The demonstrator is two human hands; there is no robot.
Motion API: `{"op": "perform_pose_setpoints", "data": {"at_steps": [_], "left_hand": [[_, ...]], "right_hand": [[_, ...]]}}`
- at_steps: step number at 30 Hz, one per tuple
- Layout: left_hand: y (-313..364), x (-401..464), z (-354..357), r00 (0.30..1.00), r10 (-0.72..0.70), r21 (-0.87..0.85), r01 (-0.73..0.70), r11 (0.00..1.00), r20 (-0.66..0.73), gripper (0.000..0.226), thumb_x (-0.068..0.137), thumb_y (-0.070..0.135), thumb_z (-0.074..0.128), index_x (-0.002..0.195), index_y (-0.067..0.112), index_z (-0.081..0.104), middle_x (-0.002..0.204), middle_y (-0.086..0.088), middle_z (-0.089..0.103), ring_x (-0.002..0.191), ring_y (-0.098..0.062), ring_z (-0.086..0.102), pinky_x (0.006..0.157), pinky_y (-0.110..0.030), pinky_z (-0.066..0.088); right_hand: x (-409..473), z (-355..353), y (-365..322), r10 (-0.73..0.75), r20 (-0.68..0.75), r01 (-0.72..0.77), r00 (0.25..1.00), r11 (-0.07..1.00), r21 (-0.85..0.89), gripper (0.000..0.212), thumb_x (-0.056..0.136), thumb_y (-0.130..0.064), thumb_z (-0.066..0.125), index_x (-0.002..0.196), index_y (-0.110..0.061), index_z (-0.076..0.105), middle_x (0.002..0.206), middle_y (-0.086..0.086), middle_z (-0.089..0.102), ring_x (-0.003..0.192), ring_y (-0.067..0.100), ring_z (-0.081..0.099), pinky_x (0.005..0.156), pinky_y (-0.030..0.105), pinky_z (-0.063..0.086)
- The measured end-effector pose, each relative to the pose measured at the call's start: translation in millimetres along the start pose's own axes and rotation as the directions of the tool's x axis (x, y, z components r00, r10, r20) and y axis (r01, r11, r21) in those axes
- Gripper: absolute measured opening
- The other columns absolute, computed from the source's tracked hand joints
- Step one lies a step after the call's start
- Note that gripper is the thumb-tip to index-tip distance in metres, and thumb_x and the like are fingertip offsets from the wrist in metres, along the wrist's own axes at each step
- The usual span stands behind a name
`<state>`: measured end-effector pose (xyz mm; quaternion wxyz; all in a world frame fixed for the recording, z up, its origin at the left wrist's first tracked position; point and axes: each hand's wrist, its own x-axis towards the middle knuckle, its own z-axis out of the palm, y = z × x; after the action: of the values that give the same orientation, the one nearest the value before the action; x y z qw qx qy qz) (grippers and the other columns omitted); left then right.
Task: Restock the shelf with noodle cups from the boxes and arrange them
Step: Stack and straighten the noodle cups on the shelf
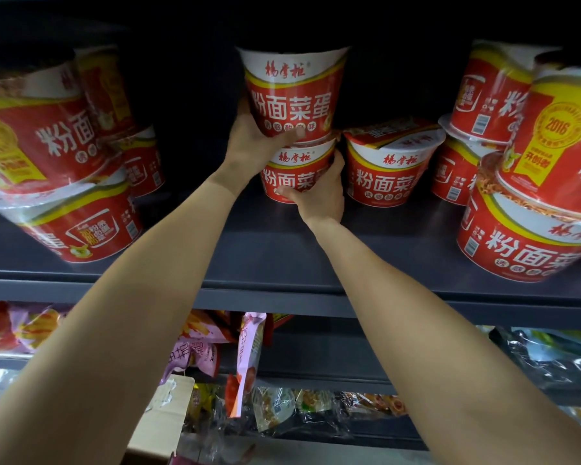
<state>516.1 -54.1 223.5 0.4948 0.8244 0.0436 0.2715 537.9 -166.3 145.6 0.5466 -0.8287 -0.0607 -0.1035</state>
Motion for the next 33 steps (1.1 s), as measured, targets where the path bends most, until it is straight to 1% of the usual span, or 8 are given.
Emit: {"op": "perform_pose_setpoints", "data": {"at_steps": [6,15,19,23,26,27,30,33], "left_hand": [[-3,-5,10,0.99,-0.034,-0.017,0.032,0.999,-0.135,0.105,0.062,0.046,0.085,0.144,0.015,0.028,0.141,-0.002,0.048,0.127,-0.017,0.05,0.102,-0.04,0.046],[2,-26,-2,0.995,-0.07,-0.033,0.067,0.997,-0.078,0.105,0.065,0.067,0.072,0.147,0.018,0.027,0.145,-0.003,0.045,0.13,-0.017,0.047,0.106,-0.045,0.042],[13,-106,-43,0.97,0.06,0.001,-0.062,0.998,-0.237,0.059,0.093,0.035,0.059,0.144,0.017,0.036,0.145,0.0,0.043,0.131,-0.01,0.043,0.106,-0.021,0.035],[5,-189,-100,0.771,0.265,0.152,-0.217,0.964,-0.579,0.026,0.092,0.01,0.057,0.117,0.013,0.053,0.107,-0.001,0.059,0.098,-0.012,0.058,0.086,-0.025,0.045],[-19,-196,-149,0.573,0.112,0.087,-0.071,0.994,-0.812,0.041,0.085,0.015,0.063,0.121,0.006,0.045,0.116,-0.003,0.047,0.104,-0.014,0.049,0.09,-0.031,0.042],[-26,-193,-168,0.565,0.02,0.004,-0.031,1.0,-0.825,0.057,0.082,0.023,0.067,0.13,0.007,0.04,0.126,-0.004,0.042,0.115,-0.015,0.045,0.099,-0.034,0.04],[-40,-175,-217,0.747,-0.249,-0.22,0.139,0.965,-0.617,0.1,0.072,0.045,0.074,0.149,0.023,0.015,0.153,-0.003,0.019,0.14,-0.018,0.027,0.113,-0.037,0.029],[-44,-159,-237,0.867,-0.364,-0.178,0.321,0.93,-0.34,0.107,0.074,0.045,0.077,0.151,0.031,0.004,0.151,-0.005,0.034,0.134,-0.019,0.04,0.106,-0.036,0.036]], "right_hand": [[-1,3,0,0.011,-0.018,-0.011,1.0,1.0,0.006,0.113,0.064,-0.033,0.087,0.148,-0.019,0.013,0.147,0.004,0.038,0.136,0.024,0.039,0.109,0.047,0.038],[-28,-19,-17,-0.021,-0.028,0.02,0.999,0.999,-0.041,0.094,0.078,-0.031,0.077,0.149,-0.01,0.02,0.15,0.011,0.033,0.14,0.026,0.031,0.112,0.04,0.032],[-84,-33,-30,-0.306,-0.104,0.313,0.946,0.948,0.059,0.055,0.088,-0.017,0.066,0.136,-0.009,0.043,0.135,0.008,0.05,0.125,0.018,0.045,0.097,0.02,0.038],[-123,-25,-58,-0.504,0.123,0.479,0.855,0.859,0.182,0.034,0.091,-0.016,0.061,0.125,-0.014,0.054,0.118,-0.005,0.062,0.111,0.008,0.055,0.098,0.025,0.043],[-139,0,-85,-0.586,0.298,0.542,0.754,0.811,0.223,0.036,0.09,-0.02,0.062,0.125,-0.017,0.054,0.115,-0.006,0.063,0.109,0.01,0.057,0.096,0.034,0.047],[-141,12,-96,-0.579,0.356,0.522,0.733,0.815,0.25,0.041,0.09,-0.021,0.063,0.129,-0.018,0.051,0.121,-0.004,0.06,0.113,0.012,0.055,0.098,0.036,0.046],[-140,50,-131,-0.511,0.536,0.391,0.672,0.86,0.329,0.071,0.088,-0.019,0.067,0.147,-0.021,0.028,0.147,0.004,0.04,0.134,0.017,0.039,0.11,0.039,0.037],[-135,79,-154,-0.408,0.629,0.219,0.661,0.907,0.359,0.091,0.085,-0.006,0.068,0.152,-0.02,0.009,0.152,0.007,0.031,0.138,0.021,0.034,0.112,0.044,0.033]]}}
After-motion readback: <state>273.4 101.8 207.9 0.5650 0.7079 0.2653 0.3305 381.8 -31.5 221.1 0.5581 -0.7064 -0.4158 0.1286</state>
